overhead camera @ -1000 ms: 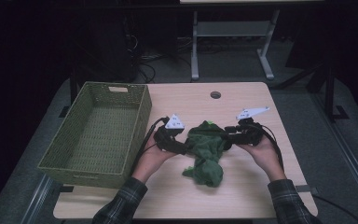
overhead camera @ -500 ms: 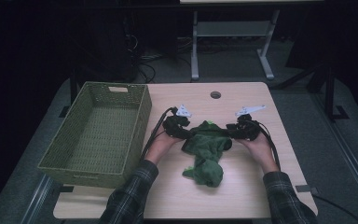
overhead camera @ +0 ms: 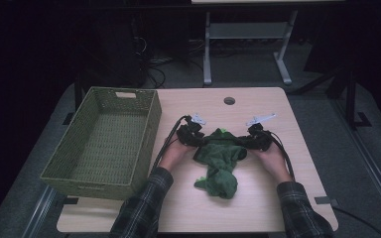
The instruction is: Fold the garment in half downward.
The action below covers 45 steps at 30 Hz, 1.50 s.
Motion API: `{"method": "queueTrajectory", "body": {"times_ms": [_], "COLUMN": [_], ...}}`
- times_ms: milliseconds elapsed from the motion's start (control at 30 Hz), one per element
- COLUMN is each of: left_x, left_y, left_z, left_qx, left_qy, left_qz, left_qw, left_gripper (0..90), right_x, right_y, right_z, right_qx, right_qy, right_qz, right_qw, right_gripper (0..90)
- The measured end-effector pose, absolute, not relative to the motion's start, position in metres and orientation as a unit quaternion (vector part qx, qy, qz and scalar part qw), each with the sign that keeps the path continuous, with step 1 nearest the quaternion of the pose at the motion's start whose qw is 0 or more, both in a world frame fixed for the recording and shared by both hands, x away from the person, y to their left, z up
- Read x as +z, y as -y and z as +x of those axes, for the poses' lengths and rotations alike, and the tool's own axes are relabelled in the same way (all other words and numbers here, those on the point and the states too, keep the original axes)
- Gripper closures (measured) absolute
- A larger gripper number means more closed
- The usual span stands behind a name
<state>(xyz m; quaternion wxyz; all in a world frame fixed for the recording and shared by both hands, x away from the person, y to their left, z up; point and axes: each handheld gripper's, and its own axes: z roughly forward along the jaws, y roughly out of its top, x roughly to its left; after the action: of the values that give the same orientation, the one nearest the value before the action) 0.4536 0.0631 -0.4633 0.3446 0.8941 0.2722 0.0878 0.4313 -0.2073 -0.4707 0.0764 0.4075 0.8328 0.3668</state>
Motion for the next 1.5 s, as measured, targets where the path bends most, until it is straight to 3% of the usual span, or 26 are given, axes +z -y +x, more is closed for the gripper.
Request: {"method": "queueTrajectory", "body": {"times_ms": [133, 300, 1033, 1500], "left_x": [-0.464, -0.463, -0.397, -0.381], "left_y": [-0.059, -0.056, -0.062, -0.078], "left_z": [0.453, 0.451, 0.428, 0.374], "left_qx": [0.09, 0.087, 0.114, 0.101], "left_qy": [-0.265, -0.265, -0.257, -0.241], "left_qz": [0.9, 0.9, 0.869, 0.858], "left_qw": [0.335, 0.334, 0.408, 0.443], "left_gripper": [74.9, 86.5, 86.9, 86.2], "right_x": [-0.471, -0.469, -0.412, -0.388], "right_y": [0.207, 0.205, 0.209, 0.208], "right_z": [0.431, 0.43, 0.42, 0.373], "right_qx": [0.363, 0.363, 0.394, 0.429], "right_qy": [-0.835, -0.836, -0.826, -0.828], "right_qz": [0.406, 0.404, 0.388, 0.338], "right_qw": [0.077, 0.077, 0.111, 0.125], "right_gripper": [84.2, 86.5, 87.3, 87.3]}}
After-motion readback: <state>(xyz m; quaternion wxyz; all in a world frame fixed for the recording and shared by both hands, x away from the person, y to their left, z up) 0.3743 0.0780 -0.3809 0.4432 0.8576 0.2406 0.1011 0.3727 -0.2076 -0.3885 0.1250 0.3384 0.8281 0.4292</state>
